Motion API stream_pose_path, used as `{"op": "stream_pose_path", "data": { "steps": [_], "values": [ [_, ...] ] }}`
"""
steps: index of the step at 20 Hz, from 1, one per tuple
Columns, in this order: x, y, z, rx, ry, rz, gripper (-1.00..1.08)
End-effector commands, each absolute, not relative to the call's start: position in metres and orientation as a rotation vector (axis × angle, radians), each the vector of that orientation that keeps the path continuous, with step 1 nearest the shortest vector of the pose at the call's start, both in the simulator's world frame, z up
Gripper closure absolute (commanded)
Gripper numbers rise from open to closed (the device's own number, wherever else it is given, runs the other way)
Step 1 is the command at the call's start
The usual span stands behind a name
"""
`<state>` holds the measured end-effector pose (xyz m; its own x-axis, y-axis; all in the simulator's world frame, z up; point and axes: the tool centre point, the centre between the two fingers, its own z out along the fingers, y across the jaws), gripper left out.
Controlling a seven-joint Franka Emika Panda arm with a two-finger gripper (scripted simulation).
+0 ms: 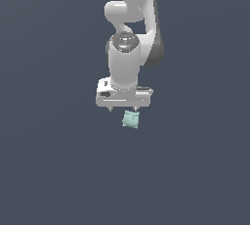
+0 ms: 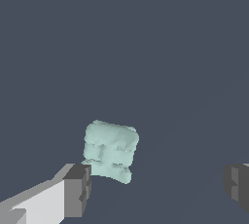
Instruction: Pick up the object and move it to a goal position.
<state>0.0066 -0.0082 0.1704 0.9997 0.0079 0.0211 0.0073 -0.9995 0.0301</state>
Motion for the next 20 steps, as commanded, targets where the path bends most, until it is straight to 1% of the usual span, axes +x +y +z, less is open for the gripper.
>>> {"op": "stream_pose_path", "data": {
  "steps": [1,10,15,20],
  "values": [
    [0.007,-0.008,0.170,3.111,0.012,0.033,-0.92],
    [0.004,0.012,0.170,3.141,0.016,0.002,-0.92],
    [0.003,0.012,0.169,3.141,0.013,0.003,-0.92],
    [0.000,0.016,0.157,3.142,-0.034,0.002,-0.92]
  ]
}}
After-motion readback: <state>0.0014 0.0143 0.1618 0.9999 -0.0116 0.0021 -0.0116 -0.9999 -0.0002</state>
